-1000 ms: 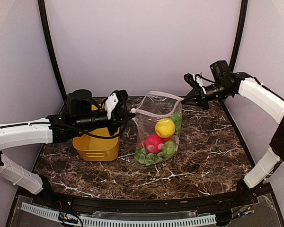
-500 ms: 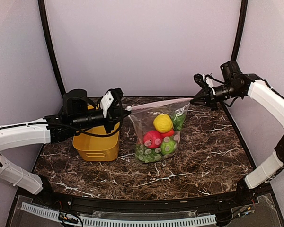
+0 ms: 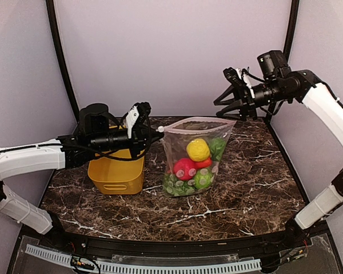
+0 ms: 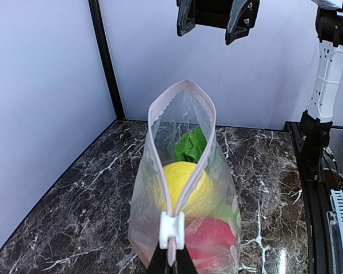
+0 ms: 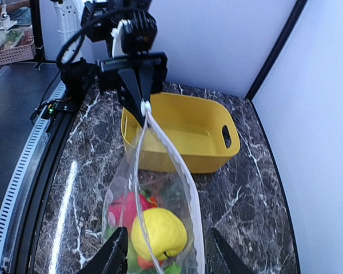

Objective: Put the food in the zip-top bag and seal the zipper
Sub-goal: Hold the zipper from the zipper food storage bag.

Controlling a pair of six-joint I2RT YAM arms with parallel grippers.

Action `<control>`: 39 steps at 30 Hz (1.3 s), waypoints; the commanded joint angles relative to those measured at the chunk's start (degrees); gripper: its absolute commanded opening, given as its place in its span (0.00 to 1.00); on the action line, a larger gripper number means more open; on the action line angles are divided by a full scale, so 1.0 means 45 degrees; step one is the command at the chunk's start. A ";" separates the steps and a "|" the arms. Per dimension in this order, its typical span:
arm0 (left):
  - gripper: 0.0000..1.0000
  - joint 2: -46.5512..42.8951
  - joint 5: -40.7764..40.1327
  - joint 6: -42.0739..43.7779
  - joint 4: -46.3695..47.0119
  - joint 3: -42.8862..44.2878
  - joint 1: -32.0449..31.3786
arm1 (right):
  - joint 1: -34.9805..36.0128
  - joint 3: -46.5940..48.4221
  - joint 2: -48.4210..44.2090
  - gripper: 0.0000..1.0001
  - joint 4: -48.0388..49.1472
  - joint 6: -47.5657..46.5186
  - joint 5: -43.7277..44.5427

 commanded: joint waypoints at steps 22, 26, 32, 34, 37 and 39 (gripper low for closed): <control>0.01 -0.0379 0.0260 0.0620 -0.0726 0.0271 0.0008 | 0.5388 0.5233 0.5376 0.39 -0.0654 0.0963 0.3350; 0.01 -0.0337 0.0309 0.0611 -0.0698 0.0296 0.0008 | 0.5512 0.5264 0.5452 0.33 -0.0641 0.0953 0.3791; 0.01 -0.0339 0.0317 0.0611 -0.0659 0.0296 0.0009 | 0.5575 0.5162 0.5586 0.23 -0.0774 0.0880 0.4255; 0.01 -0.0320 0.0331 0.0601 -0.0639 0.0296 0.0008 | 0.5575 0.5193 0.5660 0.22 -0.0772 0.0932 0.4386; 0.01 -0.0269 0.0356 0.0592 -0.0654 0.0324 0.0008 | 0.5577 0.5247 0.5745 0.20 -0.0769 0.0961 0.4441; 0.01 -0.0224 0.0365 0.0577 -0.0673 0.0334 0.0008 | 0.5592 0.5295 0.5769 0.17 -0.0755 0.0999 0.4405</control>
